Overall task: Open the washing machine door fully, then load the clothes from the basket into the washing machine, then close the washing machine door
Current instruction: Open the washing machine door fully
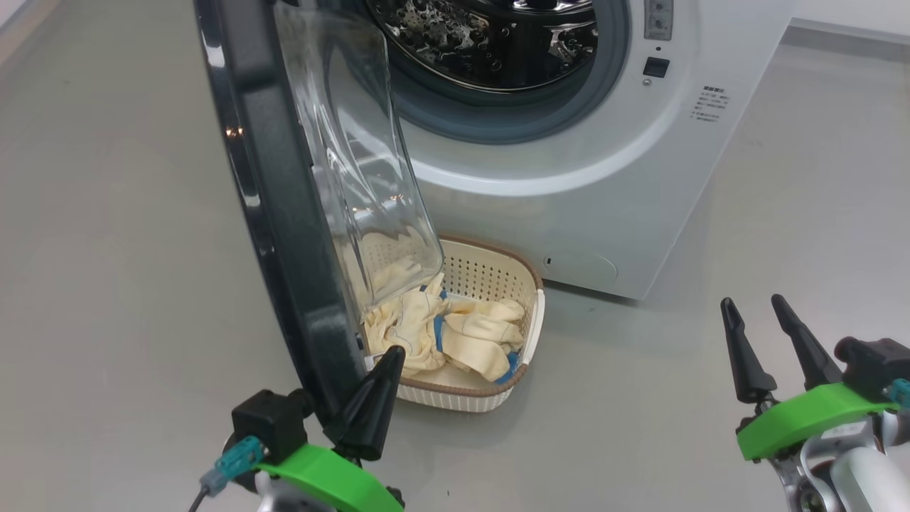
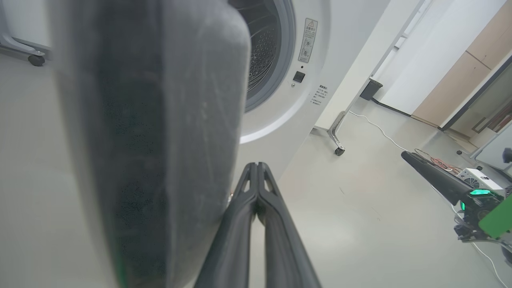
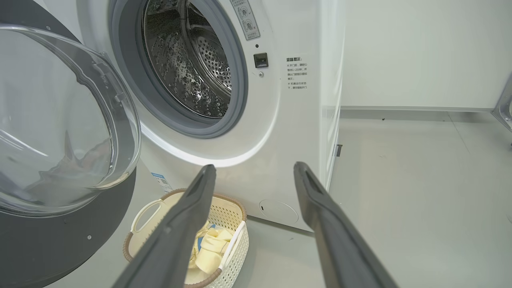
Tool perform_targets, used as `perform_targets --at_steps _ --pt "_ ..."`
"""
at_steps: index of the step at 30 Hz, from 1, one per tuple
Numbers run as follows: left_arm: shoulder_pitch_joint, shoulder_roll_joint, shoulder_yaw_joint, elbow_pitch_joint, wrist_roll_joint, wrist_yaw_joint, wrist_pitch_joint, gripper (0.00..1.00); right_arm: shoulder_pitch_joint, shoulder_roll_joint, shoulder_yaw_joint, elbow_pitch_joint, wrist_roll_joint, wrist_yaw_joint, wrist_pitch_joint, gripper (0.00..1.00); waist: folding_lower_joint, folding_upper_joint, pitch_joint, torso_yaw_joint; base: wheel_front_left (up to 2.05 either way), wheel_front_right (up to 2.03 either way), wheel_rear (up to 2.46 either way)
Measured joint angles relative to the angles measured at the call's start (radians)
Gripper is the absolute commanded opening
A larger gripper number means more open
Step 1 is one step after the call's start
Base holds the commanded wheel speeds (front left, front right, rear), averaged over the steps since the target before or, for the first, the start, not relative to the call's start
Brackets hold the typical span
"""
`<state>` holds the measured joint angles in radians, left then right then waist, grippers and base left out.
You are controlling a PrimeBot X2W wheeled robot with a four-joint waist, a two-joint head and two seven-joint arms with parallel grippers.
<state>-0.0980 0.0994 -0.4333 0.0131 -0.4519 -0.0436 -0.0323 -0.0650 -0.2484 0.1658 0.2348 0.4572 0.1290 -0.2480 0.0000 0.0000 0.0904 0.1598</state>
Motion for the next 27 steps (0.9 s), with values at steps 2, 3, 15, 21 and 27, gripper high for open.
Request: perform_targets --at_steps 2,3,15,21,27 --pt "-0.001 -0.001 0.001 0.015 -0.006 0.0 -0.004 0.0 0.0 0.0 -0.002 -0.001 -0.002 0.0 0.0 1.0 0.0 0.0 -0.001 0.003 0.0 0.0 0.0" --pt "-0.003 -0.002 0.002 0.023 -0.007 0.0 -0.005 0.0 0.0 0.0 -0.002 -0.002 -0.003 0.0 0.0 1.0 0.0 0.0 -0.002 0.005 0.0 0.0 0.0" --pt "-0.006 0.001 0.011 0.049 -0.009 0.007 -0.02 0.0 0.002 0.0 -0.015 -0.008 -0.01 0.0 0.0 1.0 0.0 0.0 -0.018 0.058 0.0 0.0 0.0" --pt "-0.005 0.007 0.026 0.052 -0.017 0.02 -0.028 0.0 0.002 -0.001 -0.013 -0.011 -0.01 0.0 0.0 1.0 0.0 0.0 -0.025 0.098 0.0 0.0 0.0" --pt "-0.002 0.03 0.065 0.052 -0.024 0.042 -0.039 0.0 0.002 -0.002 -0.012 -0.013 -0.01 0.0 0.0 1.0 0.0 0.0 -0.035 0.141 0.0 0.0 0.0"
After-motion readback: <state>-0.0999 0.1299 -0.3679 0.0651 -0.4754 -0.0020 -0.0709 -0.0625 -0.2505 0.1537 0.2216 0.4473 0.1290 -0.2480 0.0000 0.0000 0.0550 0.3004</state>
